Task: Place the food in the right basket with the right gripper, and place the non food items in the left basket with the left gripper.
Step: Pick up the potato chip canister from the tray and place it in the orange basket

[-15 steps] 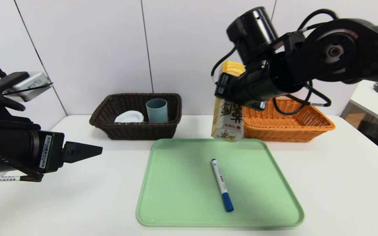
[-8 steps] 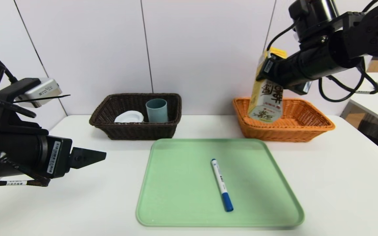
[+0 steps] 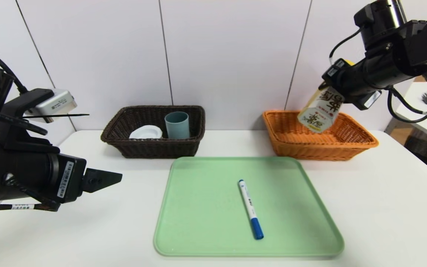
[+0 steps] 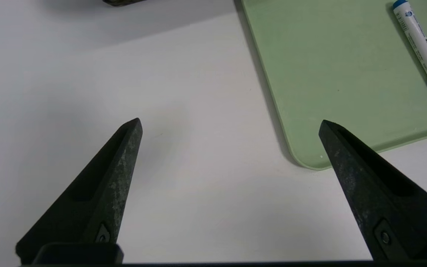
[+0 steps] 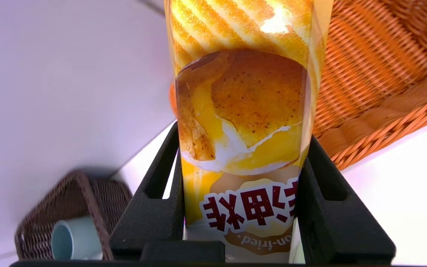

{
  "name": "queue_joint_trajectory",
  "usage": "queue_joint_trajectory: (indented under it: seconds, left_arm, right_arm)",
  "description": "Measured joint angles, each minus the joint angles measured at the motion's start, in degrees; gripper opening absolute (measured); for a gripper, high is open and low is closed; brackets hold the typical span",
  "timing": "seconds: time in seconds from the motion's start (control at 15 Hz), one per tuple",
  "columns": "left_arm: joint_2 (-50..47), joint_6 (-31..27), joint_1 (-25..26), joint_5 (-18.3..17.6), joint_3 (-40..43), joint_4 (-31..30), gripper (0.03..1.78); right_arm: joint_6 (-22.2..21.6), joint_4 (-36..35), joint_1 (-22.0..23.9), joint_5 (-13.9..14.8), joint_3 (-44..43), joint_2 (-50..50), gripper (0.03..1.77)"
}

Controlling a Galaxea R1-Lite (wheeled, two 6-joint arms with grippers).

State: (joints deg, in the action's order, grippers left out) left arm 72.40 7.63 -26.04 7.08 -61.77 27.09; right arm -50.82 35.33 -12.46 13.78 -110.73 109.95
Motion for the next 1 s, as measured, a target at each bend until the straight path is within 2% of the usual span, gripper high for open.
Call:
queue_joint_trajectory:
  seconds: [0.13,0.4,0.53,1.0]
  left_arm:
    - [0.09,-0.04,-0.50,1.18,-0.05,0.02,1.69]
    - [0.37,-0.04,-1.90,2.97,-0.24,-0.13,1.69]
    - [0.43,0.00,-2.07,3.05,-0.35,-0.07,1.69]
    - [-0.57,0.16,-2.18,3.05,1.82,0.11,1.69]
  right_arm:
    - [-1.40,0.02,1.60,0.09,0.12,1.24,0.81]
    - [-1.52,-0.57,2.88,0.17,0.01,4.46,0.81]
    - [-1.21,-2.65,4.17,0.09,-0.84,5.84,0.81]
    - [0.61,-3.24,5.60,-1.35,-1.15,8.79,0.80]
